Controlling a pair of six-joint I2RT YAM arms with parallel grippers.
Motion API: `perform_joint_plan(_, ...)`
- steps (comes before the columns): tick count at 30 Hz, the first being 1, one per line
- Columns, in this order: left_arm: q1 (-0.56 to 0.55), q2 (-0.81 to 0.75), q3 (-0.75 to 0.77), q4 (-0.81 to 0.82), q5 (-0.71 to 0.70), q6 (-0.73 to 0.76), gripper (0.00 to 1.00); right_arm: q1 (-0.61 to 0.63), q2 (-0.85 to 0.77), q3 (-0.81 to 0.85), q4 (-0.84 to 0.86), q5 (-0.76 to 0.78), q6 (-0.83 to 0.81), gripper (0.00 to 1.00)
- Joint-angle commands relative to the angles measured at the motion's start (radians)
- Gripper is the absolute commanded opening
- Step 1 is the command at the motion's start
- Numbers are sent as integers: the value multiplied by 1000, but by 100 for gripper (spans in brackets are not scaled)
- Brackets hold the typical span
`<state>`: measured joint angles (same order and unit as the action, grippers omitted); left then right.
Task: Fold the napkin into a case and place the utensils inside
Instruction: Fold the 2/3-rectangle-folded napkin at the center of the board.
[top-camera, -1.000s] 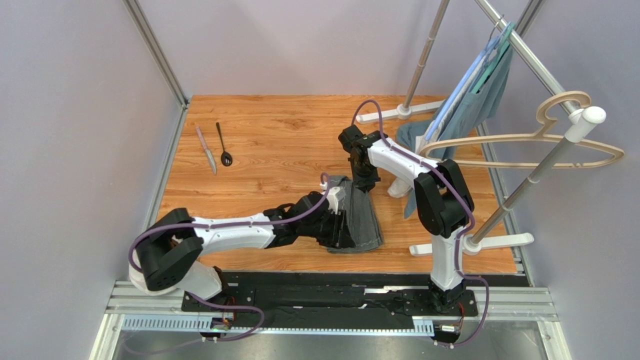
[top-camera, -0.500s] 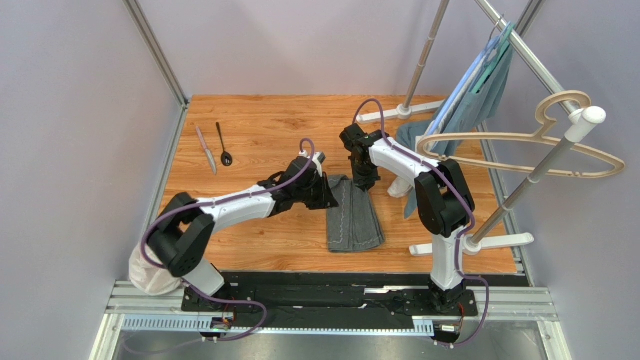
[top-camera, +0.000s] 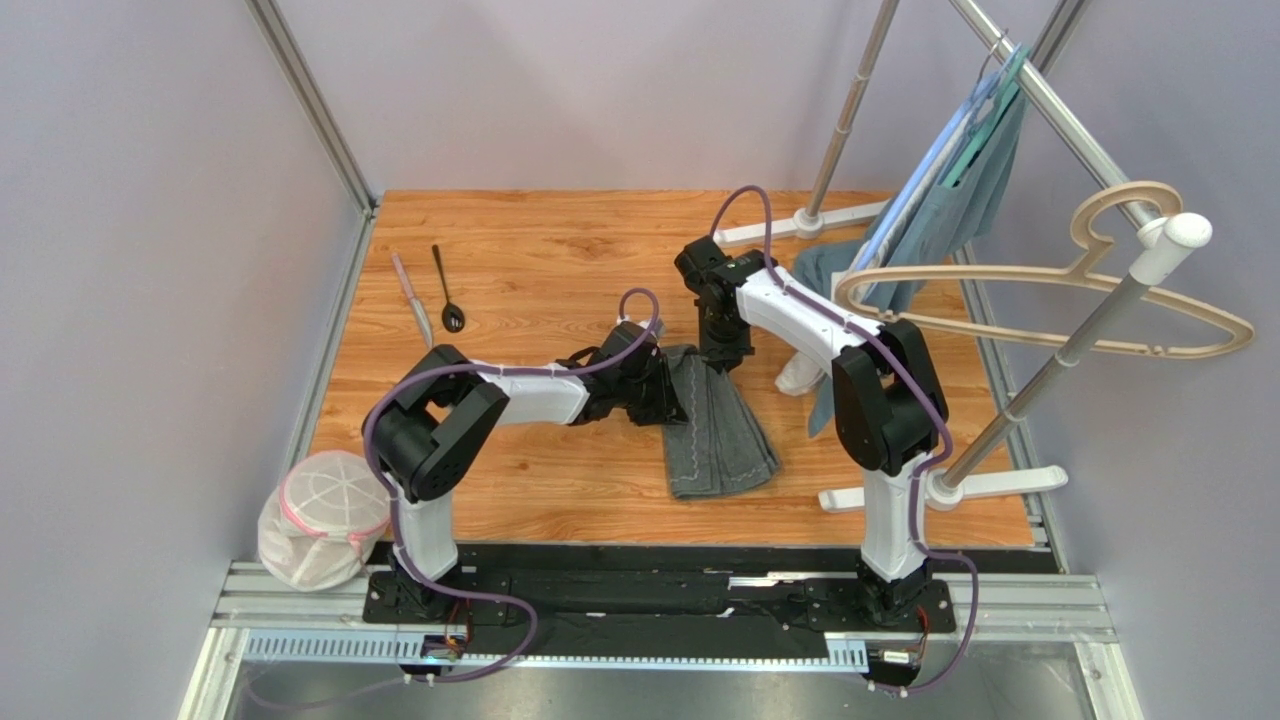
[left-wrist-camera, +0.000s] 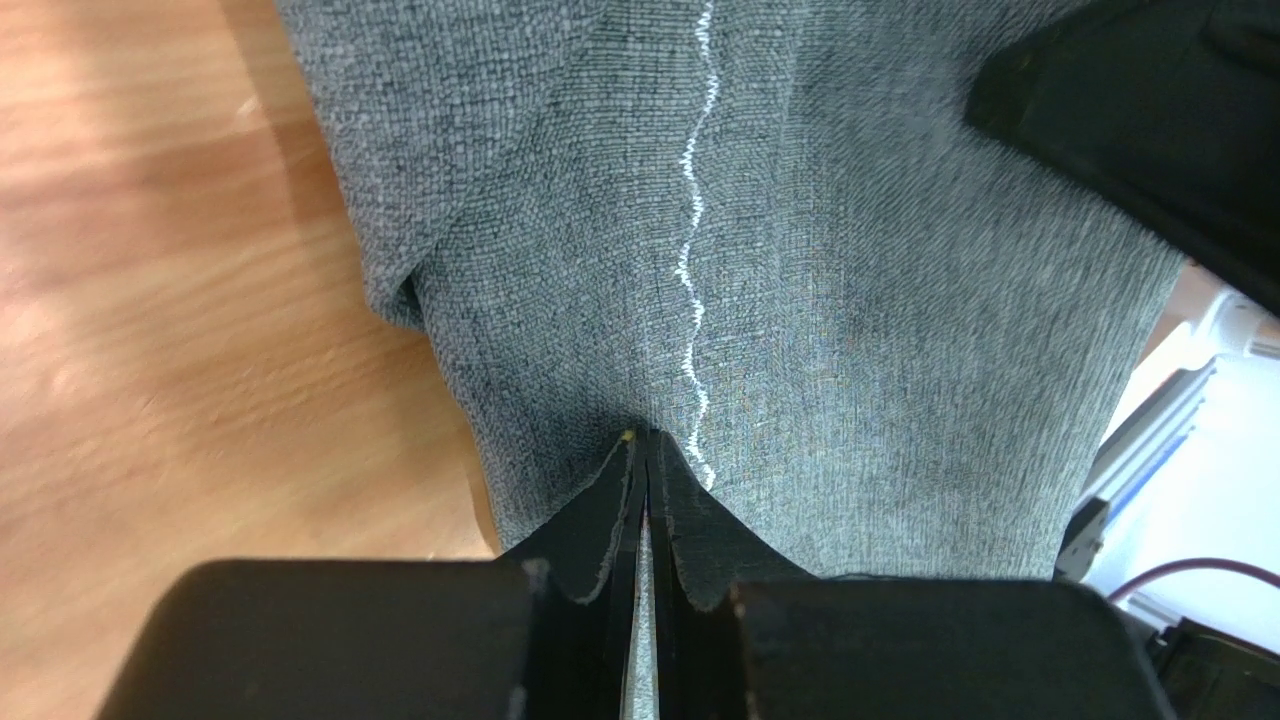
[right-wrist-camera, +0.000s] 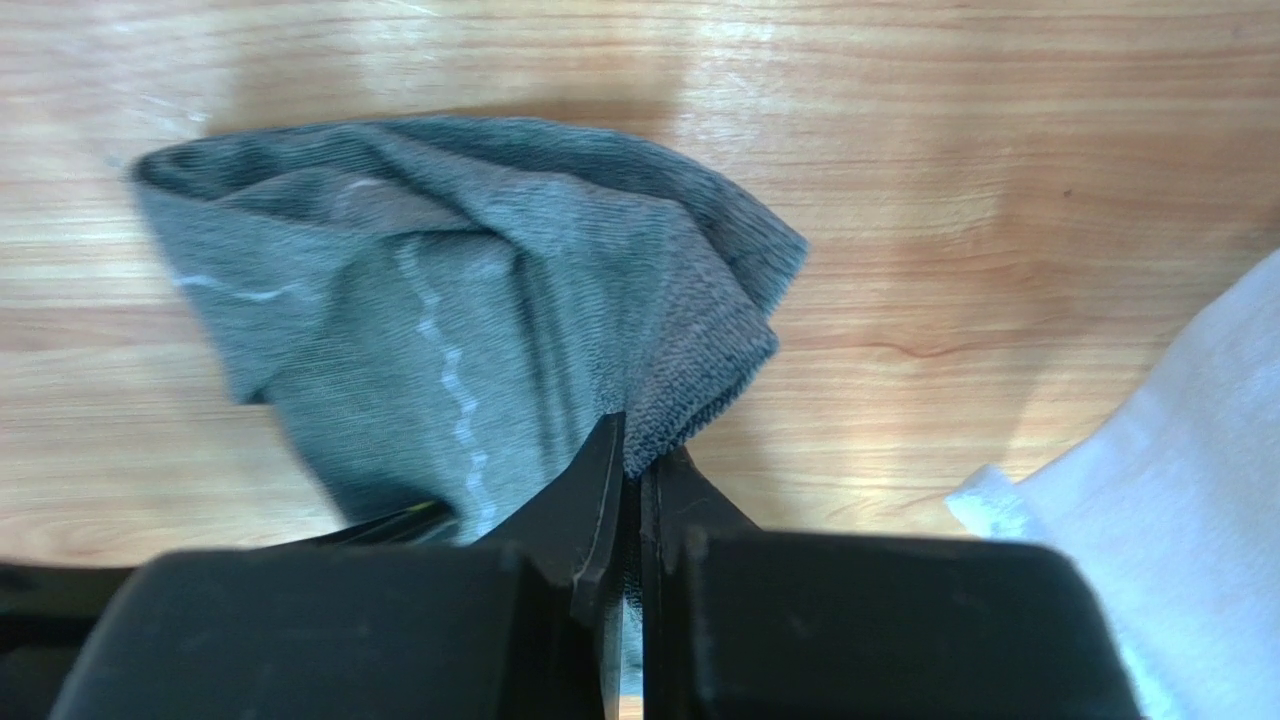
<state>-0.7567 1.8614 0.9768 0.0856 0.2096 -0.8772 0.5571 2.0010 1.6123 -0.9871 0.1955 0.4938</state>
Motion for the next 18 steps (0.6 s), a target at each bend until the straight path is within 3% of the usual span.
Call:
perform_joint_plan(1, 3, 33, 34, 57, 14, -12, 8, 27, 19, 63, -15, -39, 100, 0)
perform_joint_plan(13, 5, 51, 40, 77, 31, 3, 8, 33, 44, 43, 100, -214, 230, 0)
perform_joint_plan(18, 13, 29, 19, 85, 43, 18, 8, 30, 45, 15, 137, -220, 238, 0)
